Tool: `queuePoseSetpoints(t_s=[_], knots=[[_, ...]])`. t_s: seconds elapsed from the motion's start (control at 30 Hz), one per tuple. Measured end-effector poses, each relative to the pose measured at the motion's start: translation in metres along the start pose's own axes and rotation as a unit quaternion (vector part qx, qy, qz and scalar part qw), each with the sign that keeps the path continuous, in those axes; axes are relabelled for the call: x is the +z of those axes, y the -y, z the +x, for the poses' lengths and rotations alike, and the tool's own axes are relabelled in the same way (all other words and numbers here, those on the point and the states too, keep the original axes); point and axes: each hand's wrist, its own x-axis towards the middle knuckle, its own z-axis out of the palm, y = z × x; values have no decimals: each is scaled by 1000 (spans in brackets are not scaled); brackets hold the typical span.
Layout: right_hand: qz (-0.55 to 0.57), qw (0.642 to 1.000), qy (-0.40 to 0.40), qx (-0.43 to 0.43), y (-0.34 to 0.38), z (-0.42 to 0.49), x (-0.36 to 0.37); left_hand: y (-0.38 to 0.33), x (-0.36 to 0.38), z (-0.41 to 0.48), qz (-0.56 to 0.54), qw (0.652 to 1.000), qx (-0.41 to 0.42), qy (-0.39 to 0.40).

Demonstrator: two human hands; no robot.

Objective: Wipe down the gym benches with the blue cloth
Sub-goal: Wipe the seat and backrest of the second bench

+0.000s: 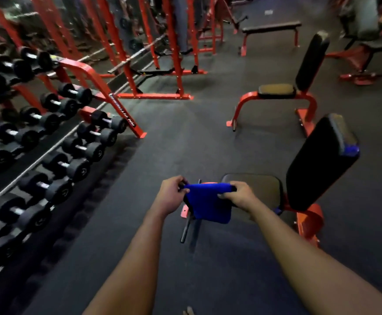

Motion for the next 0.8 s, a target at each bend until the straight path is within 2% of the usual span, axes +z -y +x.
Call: queuePoseSetpoints(t_s=[0.3,0.6,0.7,0.8], knots=[[74,980,-113,147,-40,91,34,55,56,139,-10,986,40,164],[91,945,-144,280,-114,207,50,108,161,232,-5,966,-2,257],[59,945,-164,277,-136,233,55,126,198,263,1,961,0,278],[48,932,-238,268,-164,266,65,149,245,300,6,956,30,292]])
